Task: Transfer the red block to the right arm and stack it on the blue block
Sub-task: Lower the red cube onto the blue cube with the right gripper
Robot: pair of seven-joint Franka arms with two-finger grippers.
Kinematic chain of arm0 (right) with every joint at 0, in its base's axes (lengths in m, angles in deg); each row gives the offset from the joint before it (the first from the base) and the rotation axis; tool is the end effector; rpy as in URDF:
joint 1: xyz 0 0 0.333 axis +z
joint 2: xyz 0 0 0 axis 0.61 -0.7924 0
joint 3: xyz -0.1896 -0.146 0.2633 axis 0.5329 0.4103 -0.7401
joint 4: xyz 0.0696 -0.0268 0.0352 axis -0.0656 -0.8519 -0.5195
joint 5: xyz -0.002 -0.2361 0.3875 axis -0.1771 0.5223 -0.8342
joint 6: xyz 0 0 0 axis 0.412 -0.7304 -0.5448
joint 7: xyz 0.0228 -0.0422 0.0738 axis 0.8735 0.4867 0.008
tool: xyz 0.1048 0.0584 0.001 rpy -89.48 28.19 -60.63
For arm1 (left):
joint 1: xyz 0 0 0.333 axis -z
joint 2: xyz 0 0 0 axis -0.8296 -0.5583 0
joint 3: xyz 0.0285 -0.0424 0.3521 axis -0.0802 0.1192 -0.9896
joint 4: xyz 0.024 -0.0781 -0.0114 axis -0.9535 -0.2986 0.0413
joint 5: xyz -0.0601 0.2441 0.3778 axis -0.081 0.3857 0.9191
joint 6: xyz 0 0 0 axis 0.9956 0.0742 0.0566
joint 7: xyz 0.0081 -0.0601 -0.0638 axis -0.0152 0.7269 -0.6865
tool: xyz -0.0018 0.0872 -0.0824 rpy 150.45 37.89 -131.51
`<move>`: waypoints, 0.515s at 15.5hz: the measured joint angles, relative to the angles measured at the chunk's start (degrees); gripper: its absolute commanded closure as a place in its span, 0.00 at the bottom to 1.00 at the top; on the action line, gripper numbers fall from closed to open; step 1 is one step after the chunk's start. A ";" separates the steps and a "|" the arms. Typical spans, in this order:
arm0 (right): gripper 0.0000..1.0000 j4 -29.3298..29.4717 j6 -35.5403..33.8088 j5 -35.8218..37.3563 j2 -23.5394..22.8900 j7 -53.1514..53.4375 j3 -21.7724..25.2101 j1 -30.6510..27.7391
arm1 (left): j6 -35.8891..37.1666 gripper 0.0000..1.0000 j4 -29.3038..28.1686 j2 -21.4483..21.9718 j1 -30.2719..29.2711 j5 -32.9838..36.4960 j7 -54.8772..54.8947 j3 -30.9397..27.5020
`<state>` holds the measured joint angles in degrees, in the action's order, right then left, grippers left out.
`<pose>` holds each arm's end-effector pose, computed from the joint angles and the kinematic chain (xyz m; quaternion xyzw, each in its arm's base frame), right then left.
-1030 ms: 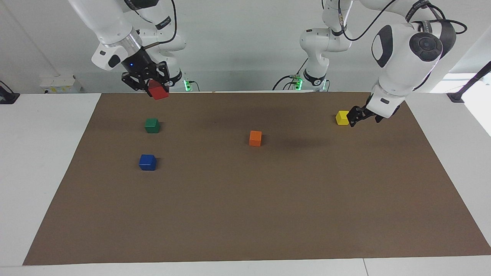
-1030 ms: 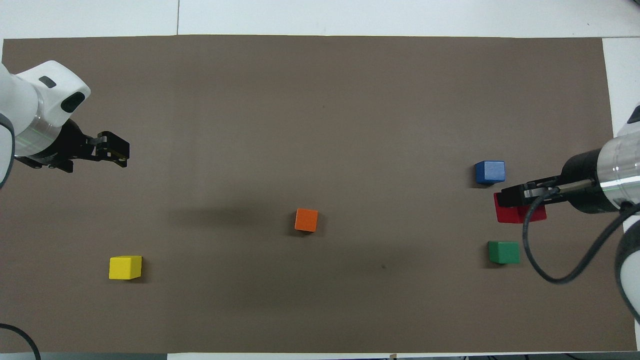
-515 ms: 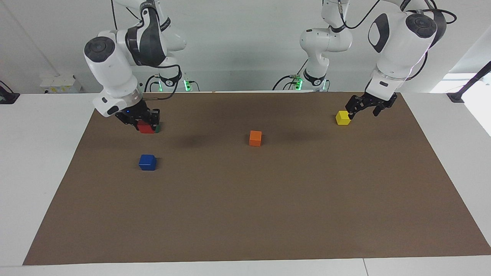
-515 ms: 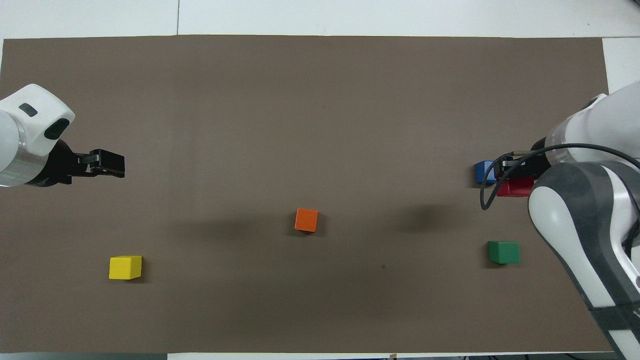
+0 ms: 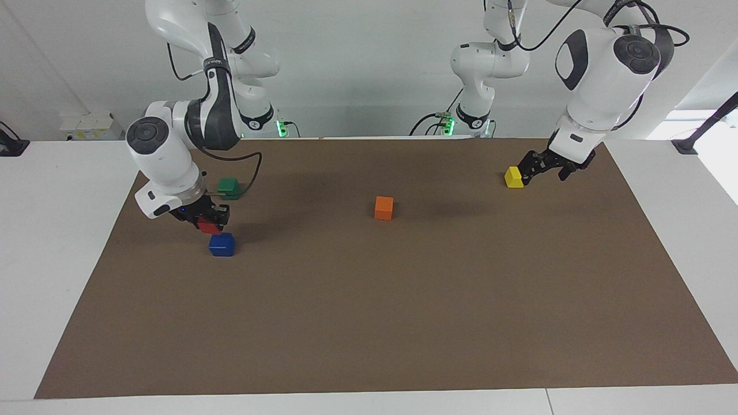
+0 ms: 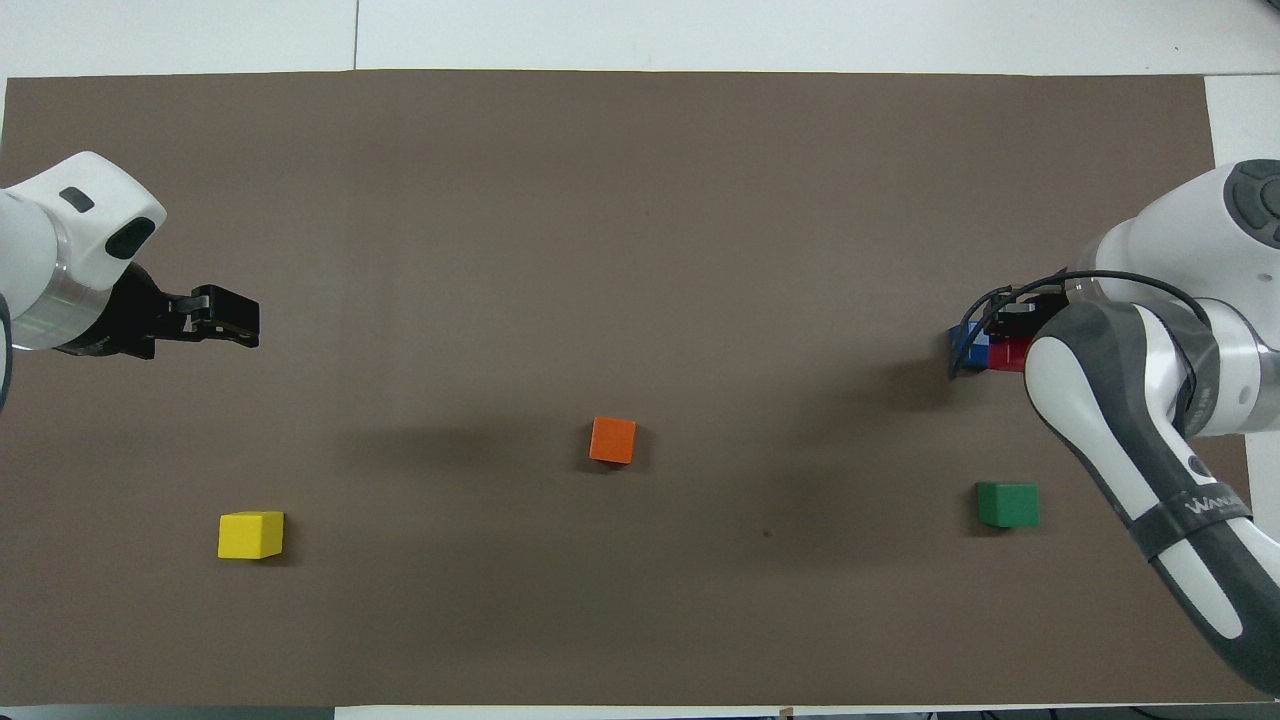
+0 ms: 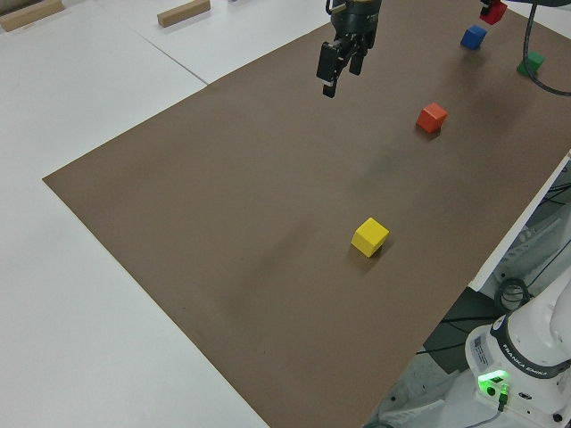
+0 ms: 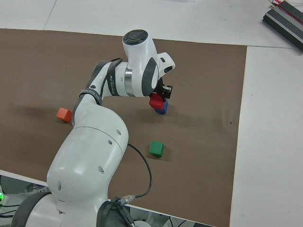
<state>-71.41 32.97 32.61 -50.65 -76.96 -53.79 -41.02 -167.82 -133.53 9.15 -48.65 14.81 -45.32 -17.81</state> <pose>0.6327 -0.0077 0.3778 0.9973 -0.0560 -0.0384 0.0292 0.6079 -0.0662 0.5559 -0.9994 -0.0182 0.0285 0.0082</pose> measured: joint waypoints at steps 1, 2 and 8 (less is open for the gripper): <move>1.00 -0.14 0.59 0.00 -0.32 0.35 -0.04 0.02 | 0.00 0.00 0.29 0.00 0.00 0.00 0.00 0.00; 1.00 -0.22 1.49 0.00 -0.67 0.57 -0.05 0.04 | 0.00 0.00 0.54 0.01 0.00 -0.01 0.00 0.00; 1.00 -0.37 5.12 0.00 -3.28 0.61 -0.07 0.04 | 0.27 0.00 3.33 0.02 0.00 -0.07 0.01 0.26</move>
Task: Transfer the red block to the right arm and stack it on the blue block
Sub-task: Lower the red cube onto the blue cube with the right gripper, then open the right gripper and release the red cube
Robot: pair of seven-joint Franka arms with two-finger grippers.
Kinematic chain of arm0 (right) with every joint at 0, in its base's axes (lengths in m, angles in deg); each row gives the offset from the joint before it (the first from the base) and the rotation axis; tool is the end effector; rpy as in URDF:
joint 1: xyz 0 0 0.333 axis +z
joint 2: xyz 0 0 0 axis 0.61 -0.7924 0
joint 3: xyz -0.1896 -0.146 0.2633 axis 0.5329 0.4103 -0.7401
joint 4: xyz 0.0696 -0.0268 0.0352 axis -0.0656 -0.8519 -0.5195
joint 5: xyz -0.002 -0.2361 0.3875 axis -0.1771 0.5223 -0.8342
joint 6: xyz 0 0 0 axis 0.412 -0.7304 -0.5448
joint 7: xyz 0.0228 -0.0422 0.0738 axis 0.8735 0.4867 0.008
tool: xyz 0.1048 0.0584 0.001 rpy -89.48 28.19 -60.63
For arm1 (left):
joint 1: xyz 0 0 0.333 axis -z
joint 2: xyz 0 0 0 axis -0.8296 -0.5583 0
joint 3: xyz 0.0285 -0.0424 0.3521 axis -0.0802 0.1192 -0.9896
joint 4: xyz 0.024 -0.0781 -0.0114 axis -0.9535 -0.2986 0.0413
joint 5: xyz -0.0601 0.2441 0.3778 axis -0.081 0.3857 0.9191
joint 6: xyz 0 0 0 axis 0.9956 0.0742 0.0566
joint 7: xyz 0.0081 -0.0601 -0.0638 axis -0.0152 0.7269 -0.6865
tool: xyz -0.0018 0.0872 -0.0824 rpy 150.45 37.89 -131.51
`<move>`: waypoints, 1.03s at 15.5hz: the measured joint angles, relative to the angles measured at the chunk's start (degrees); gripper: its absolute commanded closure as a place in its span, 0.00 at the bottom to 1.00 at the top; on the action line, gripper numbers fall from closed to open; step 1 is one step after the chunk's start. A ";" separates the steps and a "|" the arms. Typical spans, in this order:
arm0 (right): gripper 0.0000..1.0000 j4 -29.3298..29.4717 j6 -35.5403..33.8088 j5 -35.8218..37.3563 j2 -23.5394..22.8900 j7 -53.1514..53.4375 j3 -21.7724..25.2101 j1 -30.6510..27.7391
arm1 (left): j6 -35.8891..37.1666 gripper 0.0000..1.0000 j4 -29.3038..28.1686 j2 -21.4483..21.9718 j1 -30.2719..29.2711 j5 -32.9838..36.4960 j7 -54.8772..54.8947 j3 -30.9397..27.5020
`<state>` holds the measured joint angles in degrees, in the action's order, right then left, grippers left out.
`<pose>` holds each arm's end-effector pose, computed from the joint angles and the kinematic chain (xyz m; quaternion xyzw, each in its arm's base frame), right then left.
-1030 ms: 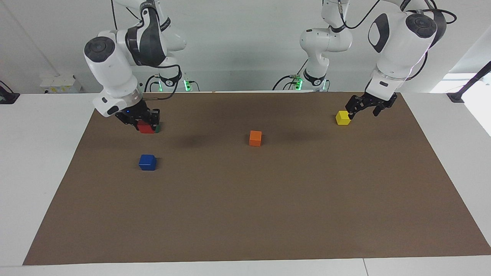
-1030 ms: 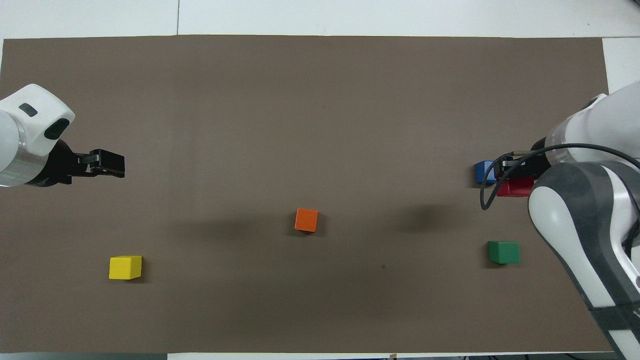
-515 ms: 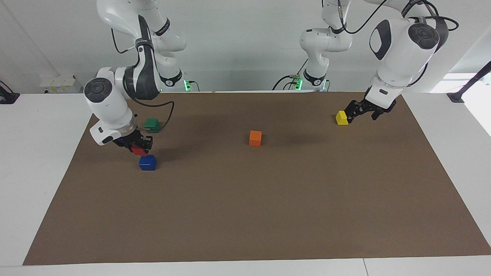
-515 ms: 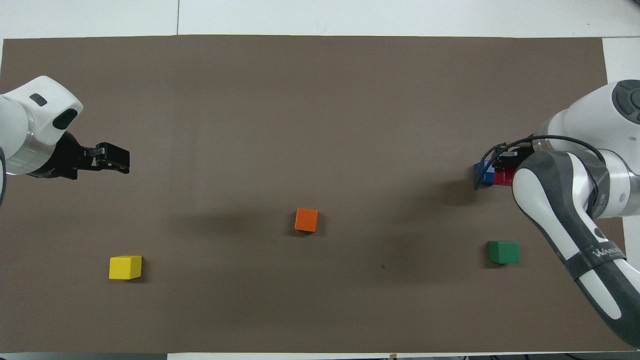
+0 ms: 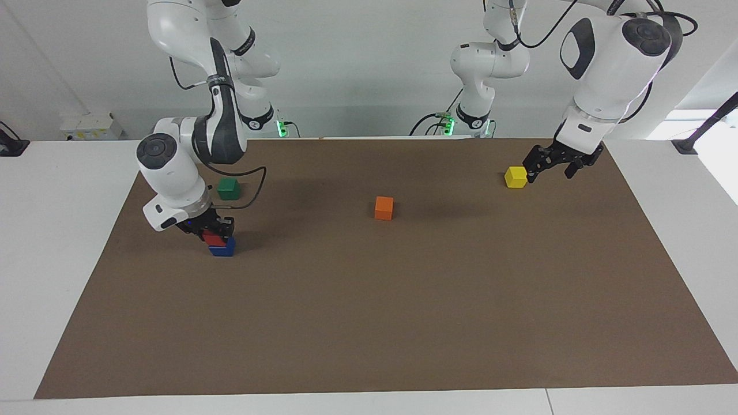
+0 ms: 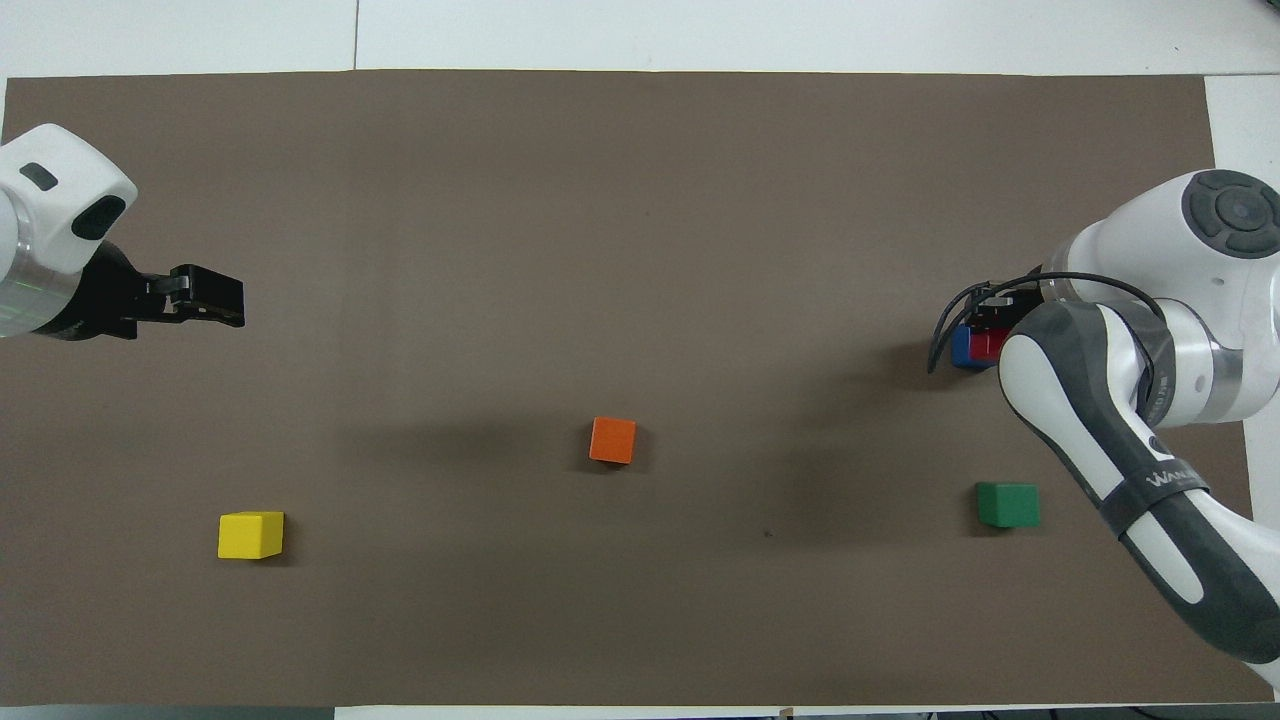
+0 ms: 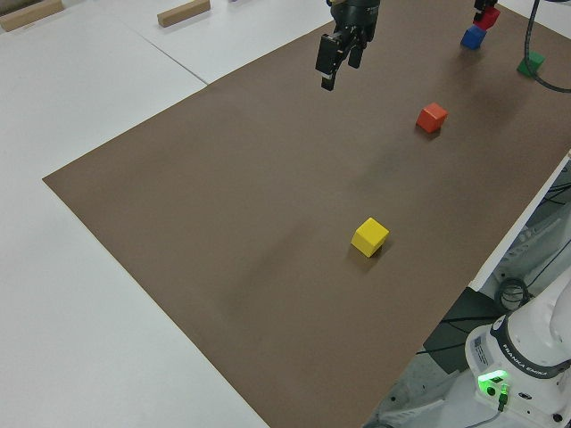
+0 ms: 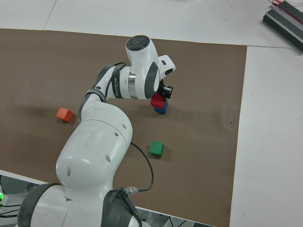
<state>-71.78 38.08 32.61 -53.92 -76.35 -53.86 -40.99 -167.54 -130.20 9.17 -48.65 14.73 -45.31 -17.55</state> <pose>0.6436 -0.0059 0.3453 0.9976 -0.0585 -0.0256 0.0253 0.6137 -0.0698 0.5869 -0.9999 -0.0161 0.0020 0.0041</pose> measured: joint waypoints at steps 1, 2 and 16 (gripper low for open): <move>1.00 0.00 0.01 0.00 -0.09 0.00 0.00 -0.02 | 0.36 0.00 0.32 0.01 0.01 -0.01 0.00 0.17; 1.00 0.00 0.01 -0.04 -0.09 0.03 0.00 -0.03 | 1.03 0.00 0.68 0.01 0.01 -0.01 0.00 0.30; 0.00 -0.07 0.01 -1.82 -0.05 0.07 0.05 -1.18 | 2.53 0.00 2.23 0.75 0.02 -0.03 0.02 -0.09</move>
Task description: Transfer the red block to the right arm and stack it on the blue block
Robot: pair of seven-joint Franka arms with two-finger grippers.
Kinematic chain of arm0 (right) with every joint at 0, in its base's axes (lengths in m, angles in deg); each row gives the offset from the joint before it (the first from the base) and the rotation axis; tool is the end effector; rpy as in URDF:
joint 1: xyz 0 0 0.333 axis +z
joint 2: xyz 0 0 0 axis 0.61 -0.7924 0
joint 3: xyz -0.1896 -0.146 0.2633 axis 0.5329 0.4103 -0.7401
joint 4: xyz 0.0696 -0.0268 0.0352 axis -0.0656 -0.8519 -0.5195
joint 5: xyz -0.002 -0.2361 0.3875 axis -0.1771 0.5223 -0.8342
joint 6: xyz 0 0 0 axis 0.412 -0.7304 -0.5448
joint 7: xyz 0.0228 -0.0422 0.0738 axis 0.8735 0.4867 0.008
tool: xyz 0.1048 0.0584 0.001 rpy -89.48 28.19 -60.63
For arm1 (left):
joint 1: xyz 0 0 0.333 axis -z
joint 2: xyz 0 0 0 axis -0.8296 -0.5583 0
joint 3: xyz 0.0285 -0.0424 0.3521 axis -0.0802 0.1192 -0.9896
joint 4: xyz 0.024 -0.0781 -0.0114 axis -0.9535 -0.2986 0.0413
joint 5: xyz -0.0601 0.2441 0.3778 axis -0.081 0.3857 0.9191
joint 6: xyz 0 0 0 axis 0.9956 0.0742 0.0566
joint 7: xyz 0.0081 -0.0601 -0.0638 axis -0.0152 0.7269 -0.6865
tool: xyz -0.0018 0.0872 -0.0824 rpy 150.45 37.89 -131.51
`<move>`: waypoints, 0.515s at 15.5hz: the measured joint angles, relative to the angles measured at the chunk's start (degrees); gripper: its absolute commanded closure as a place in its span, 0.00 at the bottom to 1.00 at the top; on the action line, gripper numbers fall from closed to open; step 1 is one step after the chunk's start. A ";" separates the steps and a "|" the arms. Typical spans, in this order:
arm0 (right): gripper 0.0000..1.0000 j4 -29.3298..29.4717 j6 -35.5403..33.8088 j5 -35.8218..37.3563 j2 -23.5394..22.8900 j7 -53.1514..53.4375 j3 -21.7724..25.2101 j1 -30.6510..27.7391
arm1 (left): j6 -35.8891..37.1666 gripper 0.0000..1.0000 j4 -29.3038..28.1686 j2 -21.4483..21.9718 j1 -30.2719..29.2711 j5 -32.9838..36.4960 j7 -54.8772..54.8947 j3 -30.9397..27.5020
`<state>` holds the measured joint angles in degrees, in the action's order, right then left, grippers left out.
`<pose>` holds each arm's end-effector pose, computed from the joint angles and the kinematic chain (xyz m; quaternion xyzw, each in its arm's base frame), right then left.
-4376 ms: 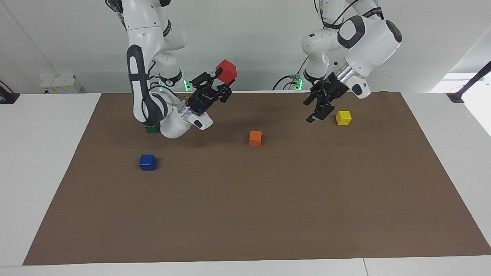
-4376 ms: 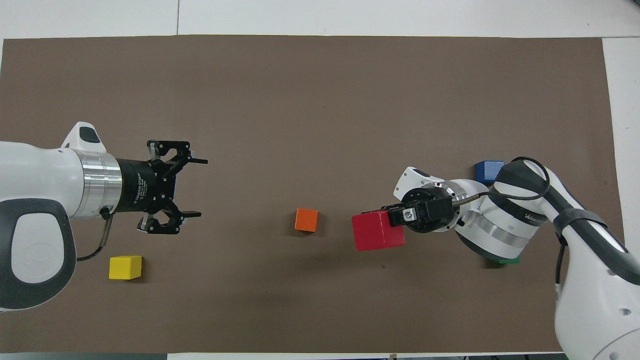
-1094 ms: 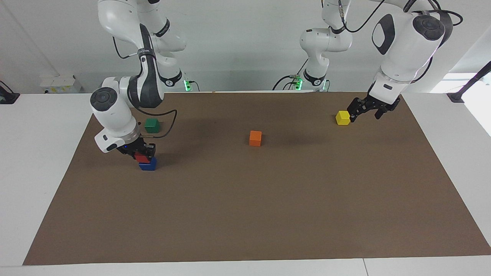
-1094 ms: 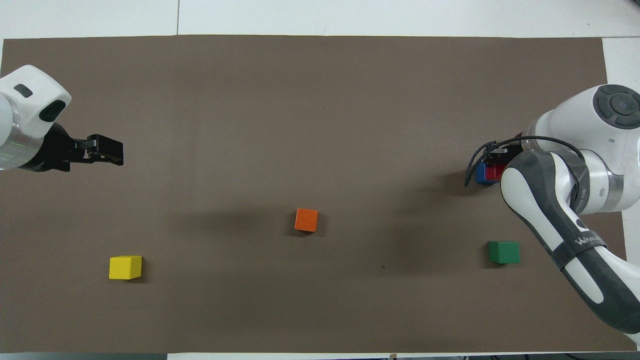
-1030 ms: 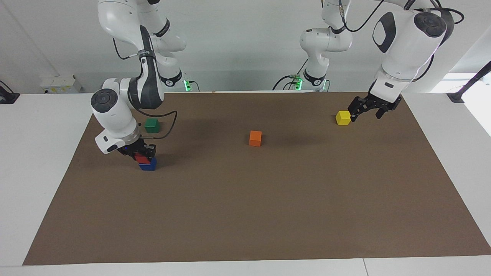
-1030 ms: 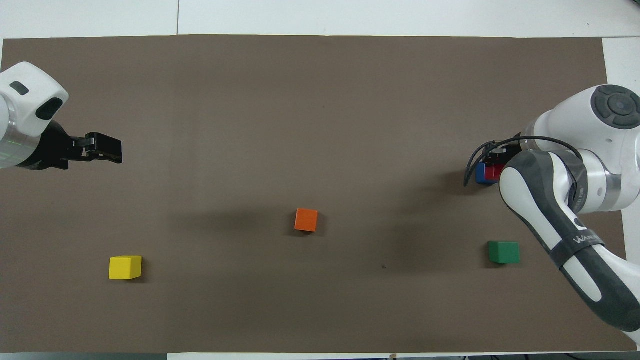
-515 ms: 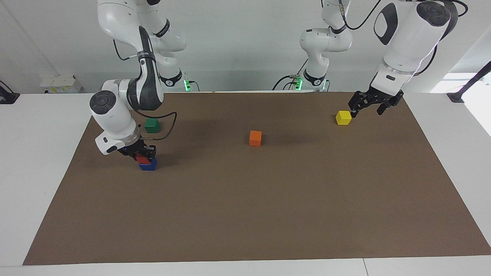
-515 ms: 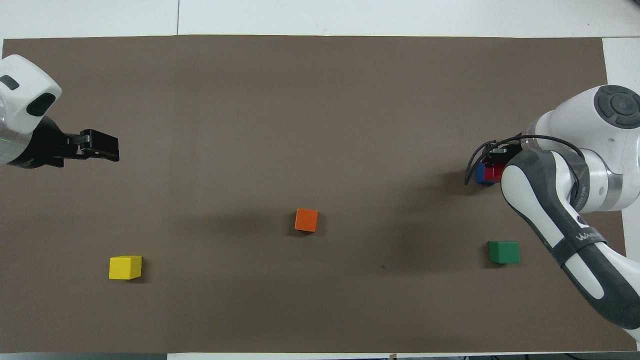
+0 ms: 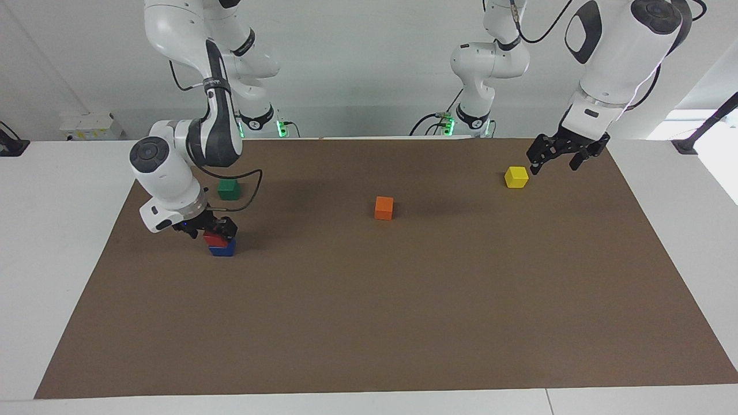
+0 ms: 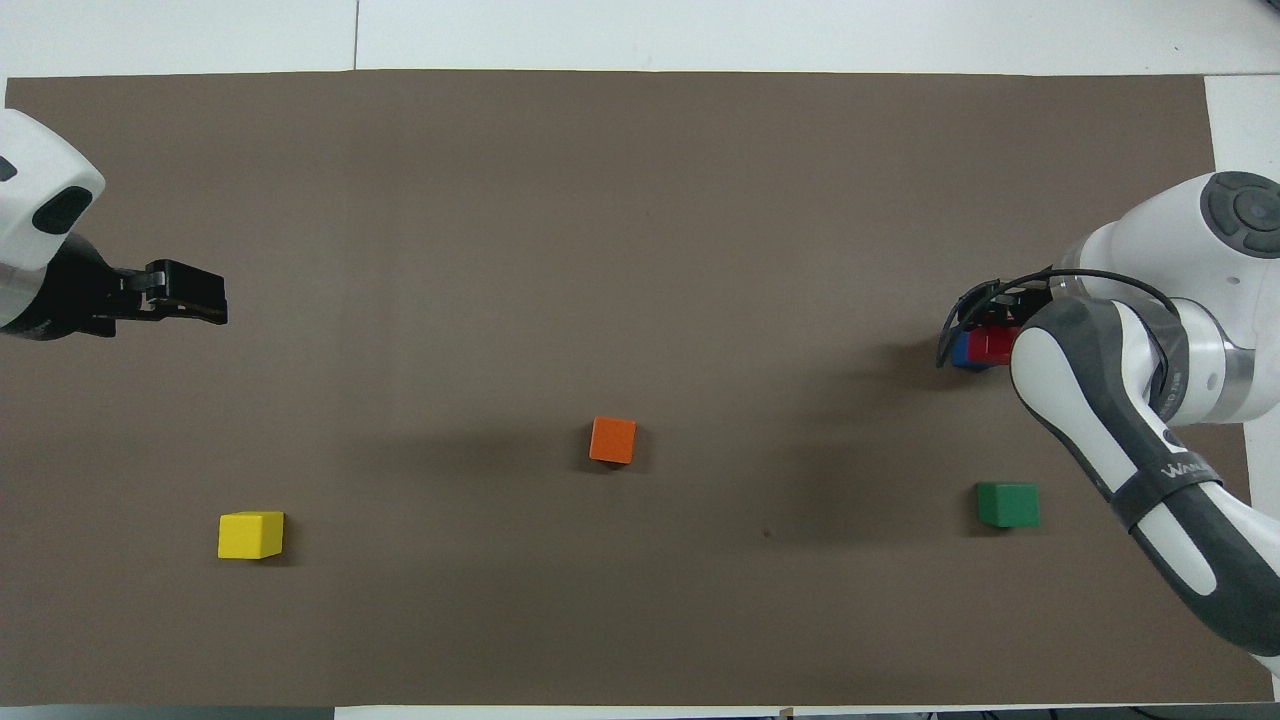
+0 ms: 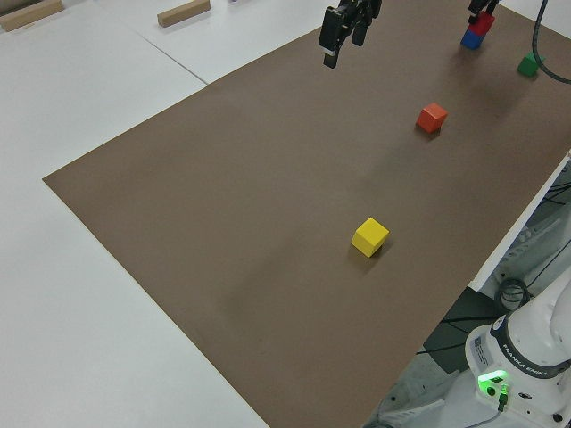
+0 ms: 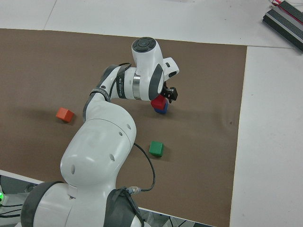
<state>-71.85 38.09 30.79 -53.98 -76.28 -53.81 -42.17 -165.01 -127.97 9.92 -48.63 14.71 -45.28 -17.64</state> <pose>0.6429 -0.0180 0.3440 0.9964 -0.0788 -0.0279 0.0121 0.6086 -0.0684 0.6122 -0.9999 -0.0166 -0.0019 0.0033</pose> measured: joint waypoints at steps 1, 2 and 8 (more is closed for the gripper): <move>0.00 0.40 -0.08 0.00 0.13 -0.12 -0.02 0.00 | 0.03 0.00 0.00 0.01 0.00 0.00 0.00 0.00; 0.00 1.15 -0.74 0.00 0.48 -0.71 -0.08 0.00 | 0.06 0.00 0.00 0.01 0.00 0.00 0.00 0.00; 0.00 9.64 -11.13 0.00 7.36 -12.15 -0.03 -0.13 | 0.17 0.00 0.00 0.01 0.00 0.00 0.00 0.00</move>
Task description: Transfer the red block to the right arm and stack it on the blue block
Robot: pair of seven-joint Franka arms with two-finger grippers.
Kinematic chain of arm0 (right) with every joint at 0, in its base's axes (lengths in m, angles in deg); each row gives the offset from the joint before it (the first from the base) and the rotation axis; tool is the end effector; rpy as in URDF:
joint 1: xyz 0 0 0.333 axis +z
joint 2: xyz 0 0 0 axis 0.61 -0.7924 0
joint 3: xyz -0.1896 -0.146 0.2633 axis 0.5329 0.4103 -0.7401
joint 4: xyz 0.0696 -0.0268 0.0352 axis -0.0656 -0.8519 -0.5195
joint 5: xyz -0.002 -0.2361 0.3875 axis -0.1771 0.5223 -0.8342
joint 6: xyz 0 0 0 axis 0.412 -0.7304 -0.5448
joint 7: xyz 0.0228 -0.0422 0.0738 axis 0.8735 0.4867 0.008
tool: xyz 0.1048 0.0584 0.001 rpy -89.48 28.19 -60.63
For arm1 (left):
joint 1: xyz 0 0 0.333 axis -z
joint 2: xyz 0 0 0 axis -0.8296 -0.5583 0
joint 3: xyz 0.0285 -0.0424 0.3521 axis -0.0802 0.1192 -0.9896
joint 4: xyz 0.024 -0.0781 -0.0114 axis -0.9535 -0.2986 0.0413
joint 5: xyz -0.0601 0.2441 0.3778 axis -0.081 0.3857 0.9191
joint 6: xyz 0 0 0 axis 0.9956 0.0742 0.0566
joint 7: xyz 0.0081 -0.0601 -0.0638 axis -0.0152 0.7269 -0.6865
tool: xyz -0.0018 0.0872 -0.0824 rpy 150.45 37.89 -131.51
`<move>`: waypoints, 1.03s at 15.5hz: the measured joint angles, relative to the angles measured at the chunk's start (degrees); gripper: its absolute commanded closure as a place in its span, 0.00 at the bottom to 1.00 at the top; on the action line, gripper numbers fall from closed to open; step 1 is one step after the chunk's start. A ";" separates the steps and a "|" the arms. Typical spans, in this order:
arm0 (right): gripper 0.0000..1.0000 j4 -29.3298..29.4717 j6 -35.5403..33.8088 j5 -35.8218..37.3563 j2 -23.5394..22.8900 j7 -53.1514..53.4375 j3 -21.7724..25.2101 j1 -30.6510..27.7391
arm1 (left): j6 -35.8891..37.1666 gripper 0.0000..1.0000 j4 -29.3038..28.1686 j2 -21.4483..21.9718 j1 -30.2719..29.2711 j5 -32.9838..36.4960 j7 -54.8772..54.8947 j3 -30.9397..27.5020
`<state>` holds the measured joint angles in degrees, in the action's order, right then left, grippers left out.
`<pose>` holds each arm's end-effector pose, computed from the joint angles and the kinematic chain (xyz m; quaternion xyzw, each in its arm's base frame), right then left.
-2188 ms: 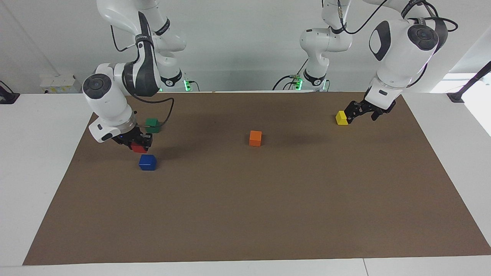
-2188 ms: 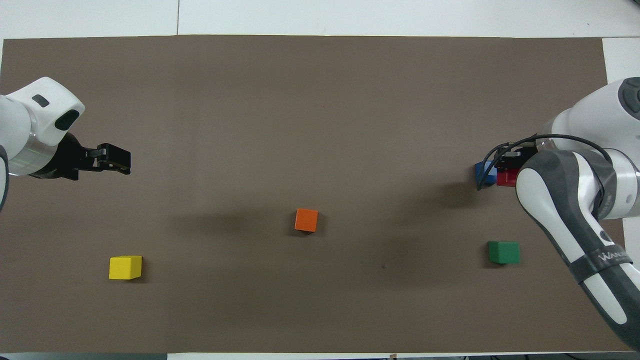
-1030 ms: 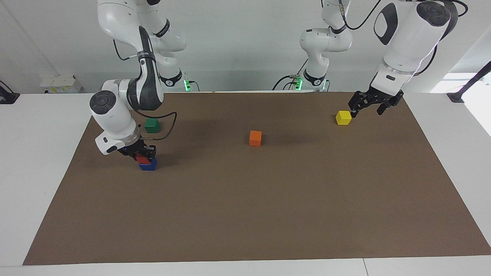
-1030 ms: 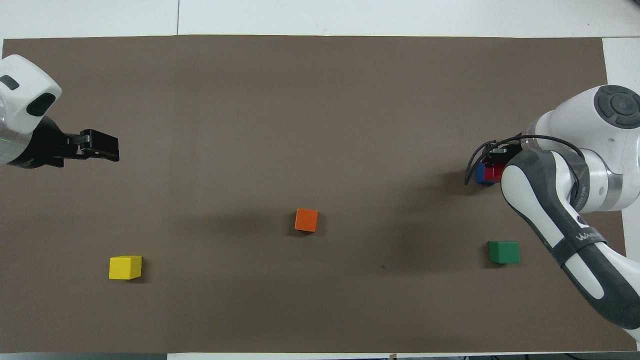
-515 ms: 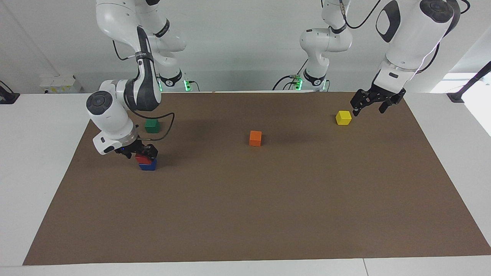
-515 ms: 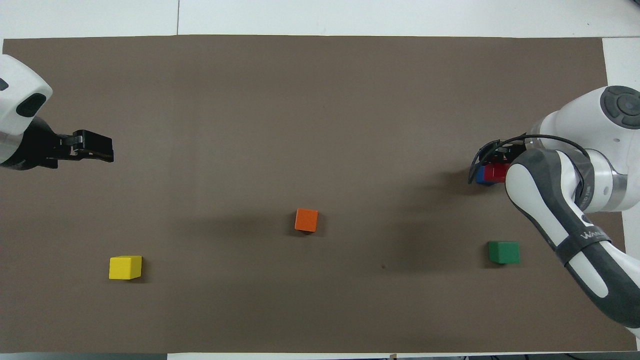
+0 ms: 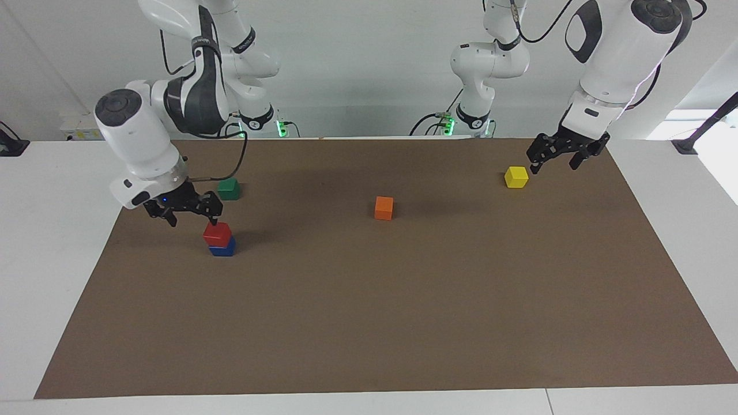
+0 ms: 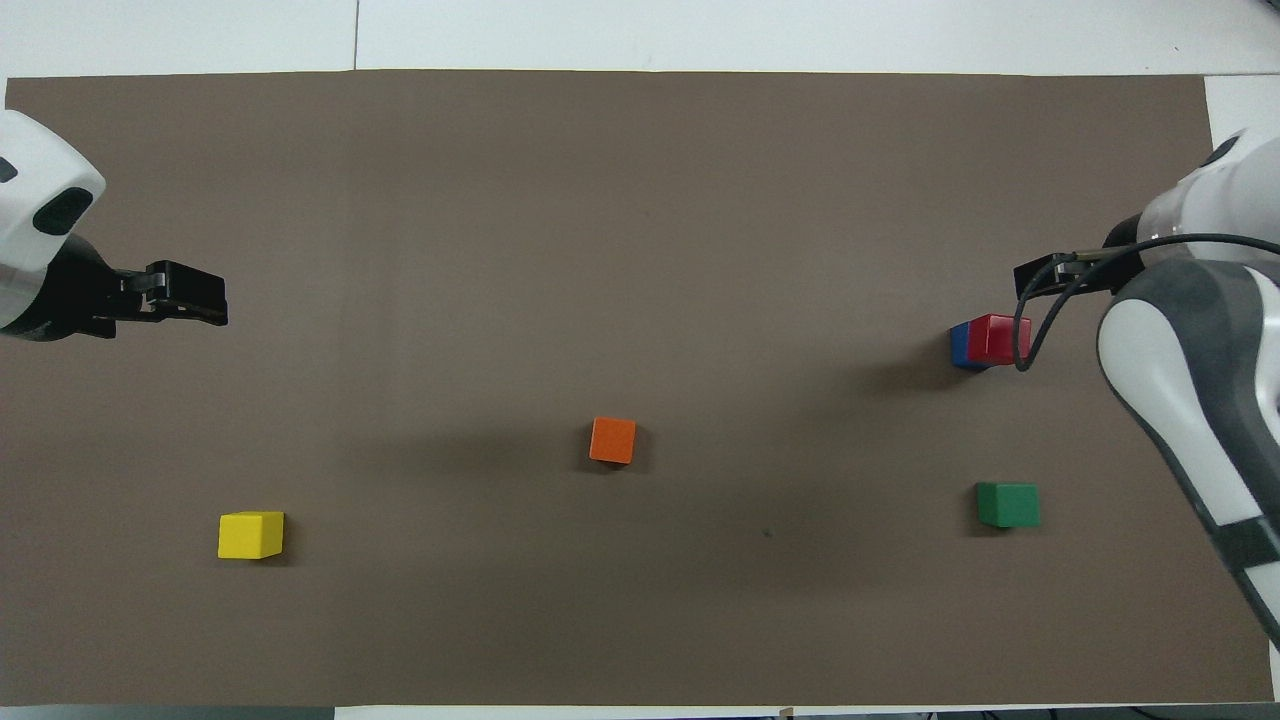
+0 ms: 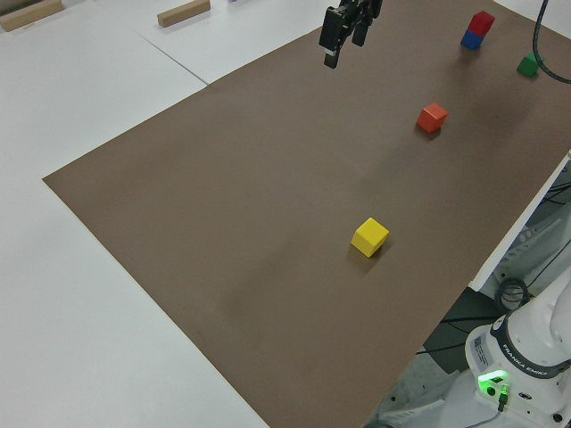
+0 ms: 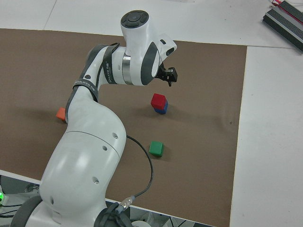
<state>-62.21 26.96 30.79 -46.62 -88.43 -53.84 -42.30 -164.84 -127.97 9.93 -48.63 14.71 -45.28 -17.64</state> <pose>0.6509 -0.0203 0.4979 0.9994 0.0224 0.0218 0.0169 0.6082 -0.0684 0.6120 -0.9999 -0.0167 -0.0005 0.0035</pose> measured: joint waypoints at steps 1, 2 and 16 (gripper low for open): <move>0.00 0.87 -1.61 0.00 1.36 -0.61 -0.01 0.00 | 0.02 0.00 0.00 0.00 0.00 0.00 0.00 0.00; 0.00 1.77 -3.92 0.00 2.60 -0.85 -0.03 0.01 | 0.03 0.00 0.00 0.00 0.00 0.00 0.00 0.00; 0.00 13.98 -28.39 -0.06 7.13 -2.02 6.50 5.56 | 0.15 0.00 0.00 0.00 0.00 0.00 0.00 0.00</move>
<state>-48.23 -1.43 30.73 -39.49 -90.45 -47.34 -36.73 -164.69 -127.97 9.93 -48.63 14.71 -45.28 -17.64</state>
